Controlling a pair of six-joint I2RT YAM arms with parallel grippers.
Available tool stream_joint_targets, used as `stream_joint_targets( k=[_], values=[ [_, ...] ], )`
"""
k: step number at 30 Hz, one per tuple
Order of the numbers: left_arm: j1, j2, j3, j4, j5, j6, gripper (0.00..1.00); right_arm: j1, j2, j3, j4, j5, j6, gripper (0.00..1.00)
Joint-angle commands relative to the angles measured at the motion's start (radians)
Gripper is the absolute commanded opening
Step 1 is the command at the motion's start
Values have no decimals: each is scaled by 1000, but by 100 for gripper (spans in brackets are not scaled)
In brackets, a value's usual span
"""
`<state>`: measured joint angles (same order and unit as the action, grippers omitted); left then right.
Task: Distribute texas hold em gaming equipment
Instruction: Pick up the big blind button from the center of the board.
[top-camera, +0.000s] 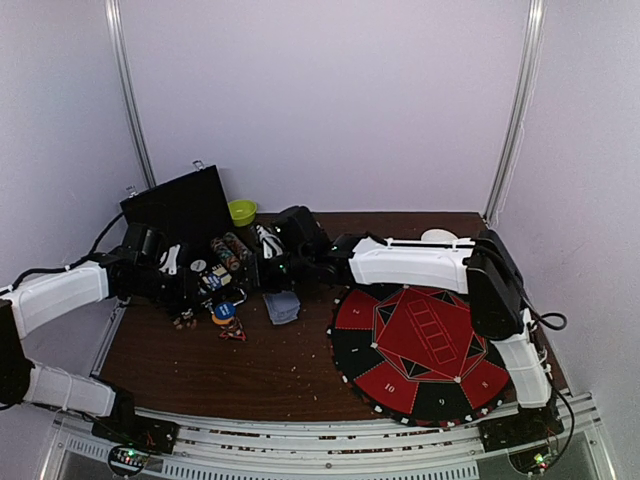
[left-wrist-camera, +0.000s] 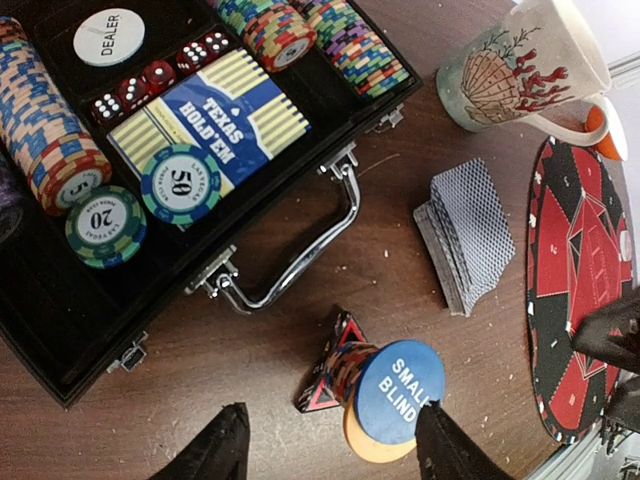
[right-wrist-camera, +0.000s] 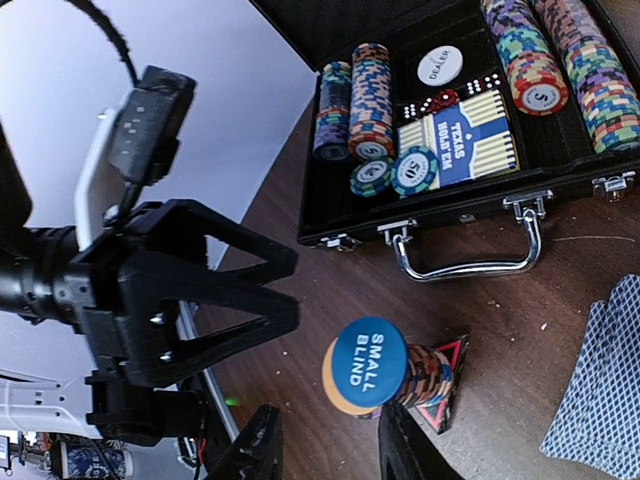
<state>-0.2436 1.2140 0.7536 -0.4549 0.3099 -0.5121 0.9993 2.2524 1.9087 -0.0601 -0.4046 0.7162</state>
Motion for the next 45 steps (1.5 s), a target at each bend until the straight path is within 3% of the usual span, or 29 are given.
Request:
stream_joint_targets(
  k=[1, 9, 14, 22, 45],
  values=[
    [10, -40, -55, 98, 29, -27, 60, -1, 57, 76, -30, 14, 48, 37],
    [20, -14, -117, 169, 68, -33, 58, -1, 156, 112, -8, -67, 68, 41],
    [20, -27, -133, 194, 79, -29, 60, 2, 196, 119, 25, -112, 80, 34],
    [20, -25, -164, 225, 87, -40, 58, 1, 229, 162, 51, -150, 84, 30],
    [20, 37, -206, 329, 135, -29, 53, 0, 259, 156, 35, -105, 68, 35]
  ],
)
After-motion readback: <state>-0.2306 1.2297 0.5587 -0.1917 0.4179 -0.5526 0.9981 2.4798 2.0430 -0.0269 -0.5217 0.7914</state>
